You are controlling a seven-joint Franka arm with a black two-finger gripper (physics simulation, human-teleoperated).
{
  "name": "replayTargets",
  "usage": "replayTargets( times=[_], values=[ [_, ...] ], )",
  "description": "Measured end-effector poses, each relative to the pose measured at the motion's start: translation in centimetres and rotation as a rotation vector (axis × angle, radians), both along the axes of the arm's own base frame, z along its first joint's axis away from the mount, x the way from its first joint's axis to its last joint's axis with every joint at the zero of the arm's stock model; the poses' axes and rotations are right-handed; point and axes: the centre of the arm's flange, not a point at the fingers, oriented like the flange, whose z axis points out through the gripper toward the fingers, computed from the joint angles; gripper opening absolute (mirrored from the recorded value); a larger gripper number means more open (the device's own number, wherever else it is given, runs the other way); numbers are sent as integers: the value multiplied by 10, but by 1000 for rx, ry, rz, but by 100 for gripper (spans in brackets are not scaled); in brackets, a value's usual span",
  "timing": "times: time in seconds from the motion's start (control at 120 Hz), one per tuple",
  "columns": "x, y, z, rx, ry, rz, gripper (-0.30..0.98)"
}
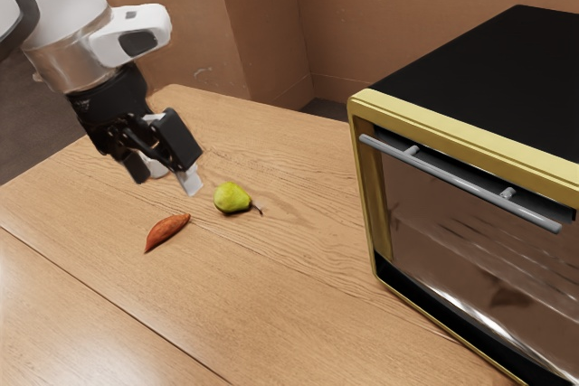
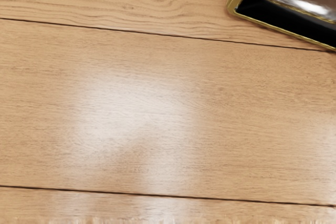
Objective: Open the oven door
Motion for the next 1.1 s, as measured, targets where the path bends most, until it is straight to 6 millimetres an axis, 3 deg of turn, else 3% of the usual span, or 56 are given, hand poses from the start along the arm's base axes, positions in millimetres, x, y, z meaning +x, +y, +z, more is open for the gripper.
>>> replayTargets(
  times=[0.125,0.217,0.267,0.292,0.375,0.442,0.758,1.1],
  values=[
    [-37,3,10,-45,-4,97,69],
    [-108,30,8,-102,-41,191,69],
    [-122,31,-6,-132,-50,237,68],
    [-119,16,-14,-142,-58,240,68],
    [-108,-64,-22,-125,-147,266,68],
    [-99,-96,-26,-155,-202,353,69],
    [-65,-149,-28,-444,-261,829,69],
    [-37,-181,-24,-659,-269,1140,68]
  ],
)
